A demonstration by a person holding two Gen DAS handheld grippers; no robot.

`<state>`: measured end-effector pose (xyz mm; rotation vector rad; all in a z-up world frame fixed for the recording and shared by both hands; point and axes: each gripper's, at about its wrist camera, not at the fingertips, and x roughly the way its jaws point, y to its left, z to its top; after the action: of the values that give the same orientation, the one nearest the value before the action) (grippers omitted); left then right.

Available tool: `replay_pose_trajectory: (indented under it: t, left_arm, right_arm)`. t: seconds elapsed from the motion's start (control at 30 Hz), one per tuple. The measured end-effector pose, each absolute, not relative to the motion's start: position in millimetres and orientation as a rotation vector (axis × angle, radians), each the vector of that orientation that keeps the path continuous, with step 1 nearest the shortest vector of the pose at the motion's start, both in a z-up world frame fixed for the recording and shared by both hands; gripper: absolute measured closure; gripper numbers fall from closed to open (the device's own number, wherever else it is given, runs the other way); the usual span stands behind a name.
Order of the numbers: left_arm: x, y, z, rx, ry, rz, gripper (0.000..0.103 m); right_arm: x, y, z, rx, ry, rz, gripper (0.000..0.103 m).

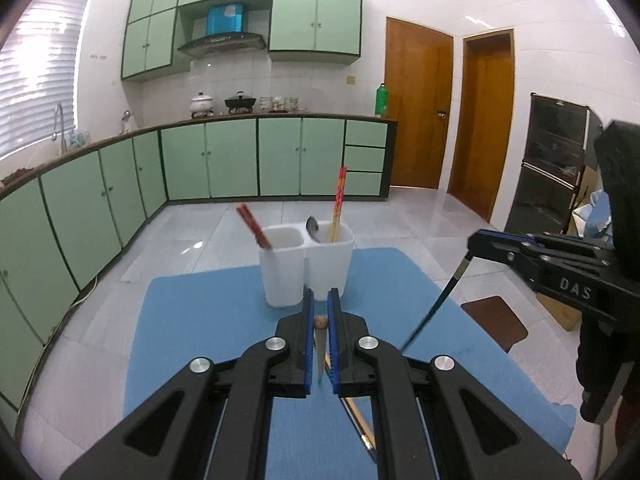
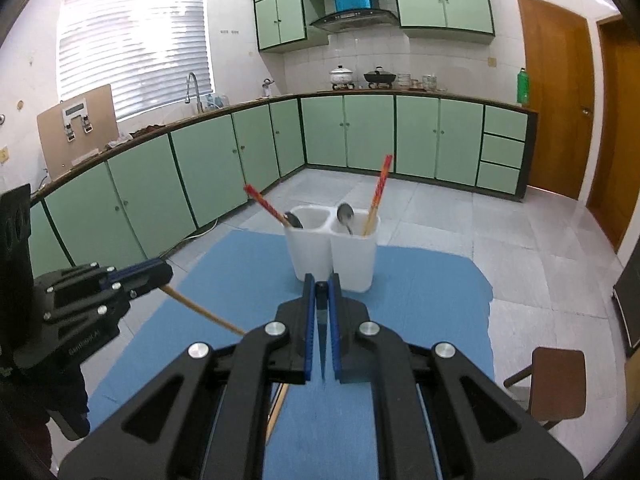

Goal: Organize utensils
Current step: 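Lift both chopsticks over the white caddy and open both tools inside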

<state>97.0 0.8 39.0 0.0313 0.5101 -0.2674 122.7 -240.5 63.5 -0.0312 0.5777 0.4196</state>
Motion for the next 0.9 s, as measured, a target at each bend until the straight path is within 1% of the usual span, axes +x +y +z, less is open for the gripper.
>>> replay_pose_trajectory:
  t: [0.4, 0.63, 0.77, 0.9]
  left_arm:
    - [125, -3, 66, 0.039, 0.460, -0.303, 0.097]
    - [148, -8, 108, 0.058, 0.348, -0.299, 0.097]
    - [176, -11, 140, 0.044, 0.259, -0.286, 0.097]
    - [209, -11, 159, 0.020, 0.210, -0.268, 0.097]
  right_arm:
    - [160, -241, 105, -0.023, 0.534, 0.454, 0.097]
    - [198, -246, 142, -0.002, 0.448, 0.429, 0.097]
    - [229, -247, 165, 0.023, 0.384, 0.404, 0.097]
    - [261, -248, 176, 0.026, 0.340, 0.368, 0.097]
